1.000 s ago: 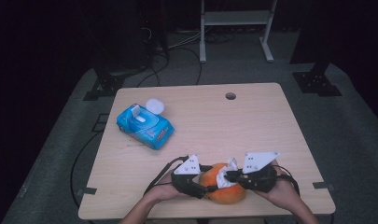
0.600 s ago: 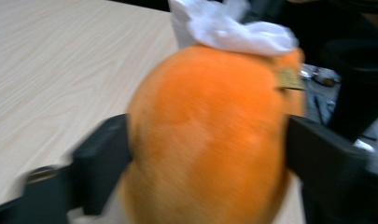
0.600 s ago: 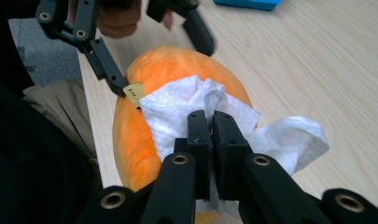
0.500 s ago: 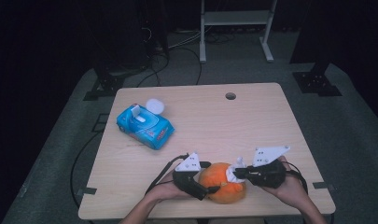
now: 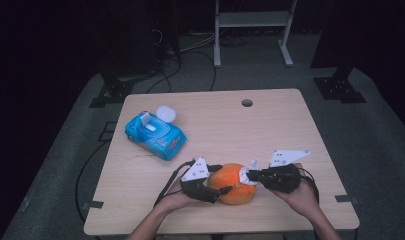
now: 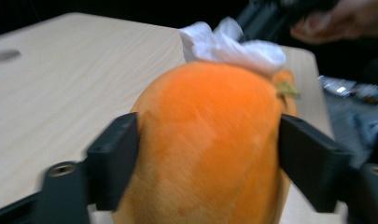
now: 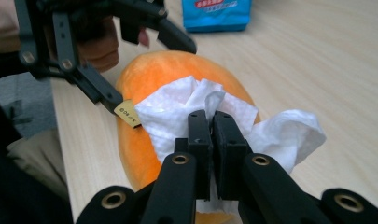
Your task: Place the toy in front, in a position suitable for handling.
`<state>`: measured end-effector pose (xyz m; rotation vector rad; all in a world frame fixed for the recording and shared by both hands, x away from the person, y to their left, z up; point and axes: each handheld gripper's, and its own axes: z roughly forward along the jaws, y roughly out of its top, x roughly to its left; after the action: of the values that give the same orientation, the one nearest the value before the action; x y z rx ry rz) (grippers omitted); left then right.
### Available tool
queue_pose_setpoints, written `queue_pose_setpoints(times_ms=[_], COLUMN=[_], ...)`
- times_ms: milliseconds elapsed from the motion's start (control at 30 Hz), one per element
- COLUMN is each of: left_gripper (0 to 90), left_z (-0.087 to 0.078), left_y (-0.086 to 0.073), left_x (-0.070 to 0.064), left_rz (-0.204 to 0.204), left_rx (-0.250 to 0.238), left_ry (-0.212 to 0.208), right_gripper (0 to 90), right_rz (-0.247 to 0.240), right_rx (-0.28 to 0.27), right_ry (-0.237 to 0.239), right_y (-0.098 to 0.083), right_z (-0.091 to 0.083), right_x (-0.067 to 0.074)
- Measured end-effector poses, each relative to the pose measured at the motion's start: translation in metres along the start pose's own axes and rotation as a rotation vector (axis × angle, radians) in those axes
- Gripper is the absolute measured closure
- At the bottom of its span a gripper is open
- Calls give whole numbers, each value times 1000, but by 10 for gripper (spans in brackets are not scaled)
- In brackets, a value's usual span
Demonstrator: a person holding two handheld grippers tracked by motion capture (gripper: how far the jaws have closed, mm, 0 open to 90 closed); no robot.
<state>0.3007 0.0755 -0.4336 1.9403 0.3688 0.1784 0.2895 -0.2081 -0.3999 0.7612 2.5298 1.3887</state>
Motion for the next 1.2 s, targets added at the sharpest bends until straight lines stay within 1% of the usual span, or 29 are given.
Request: queue_pose_setpoints(times_ms=[33,67,133,167,200,233,300,333,367,400,433,467,500,567,600,667,733,767,800,833,867,900,933,1000,1033,1067,1100,1133,1200], left_gripper=[203,222,304,327,336,339,340,339,335,323,295,258,214,133,104,86,92,134,208,289,366,420,451,474,474,474,473,470,456], left_z=[-1,-2,-1,0,1,1,1,0,-1,-2,-4,-6,-6,-6,-5,2,8,8,7,5,3,2,0,-2,-2,-3,-3,-2,-4], left_y=[0,0,-1,-2,-3,-3,-3,-2,-2,-1,0,1,2,2,1,-3,-7,-8,-8,-6,-5,-3,-2,4,6,7,6,4,-3], left_x=[1,2,0,-2,-3,-3,-4,-4,-3,-2,-1,1,3,6,7,5,2,1,1,1,0,0,-1,-2,-2,0,2,4,10], left_rz=[-25,-31,-25,-39,-47,-47,-55,-57,-62,-66,-69,-78,-99,-125,-131,-147,-135,-133,-127,-105,-96,-87,-73,-26,-12,-13,-26,-35,-79], left_rx=[-12,-9,6,14,21,22,30,36,40,40,41,36,33,47,57,90,101,100,104,105,93,69,47,10,1,0,7,22,28], left_ry=[-7,-13,-11,-12,-12,-10,-13,-18,-25,-32,-37,-41,-36,-40,-38,-63,-84,-91,-91,-80,-74,-63,-50,4,32,40,43,47,43], right_gripper=[860,860,860,861,862,863,863,863,862,862,861,861,861,861,860,860,860,860,861,861,862,862,863,865,865,865,865,864,864], right_rz=[-5,-14,-20,-18,-24,-27,-28,-39,-60,-72,-69,-61,-59,-57,-60,-66,-76,-80,-84,-85,-79,-77,-80,-87,-82,-77,-69,-66,-68], right_rx=[8,15,22,22,15,-1,-41,-42,-24,-3,11,27,46,65,78,87,95,95,95,91,78,66,59,22,2,-18,-29,-28,12], right_ry=[4,3,-3,-6,-13,-16,16,20,11,2,10,25,35,64,84,95,93,89,84,80,80,76,64,33,14,0,-9,-11,-15], right_y=[0,0,0,1,1,4,9,11,12,11,9,6,3,-1,-2,-4,-3,-3,-2,-2,-1,1,3,8,9,10,11,10,6], right_z=[0,-1,-2,-3,-4,-6,-9,-8,-6,-3,0,2,3,4,5,7,7,7,7,5,4,2,-1,-5,-6,-6,-5,-2,5], right_x=[0,1,1,2,3,6,11,14,16,17,16,14,12,12,12,15,18,18,19,19,19,19,19,20,20,19,18,17,14])
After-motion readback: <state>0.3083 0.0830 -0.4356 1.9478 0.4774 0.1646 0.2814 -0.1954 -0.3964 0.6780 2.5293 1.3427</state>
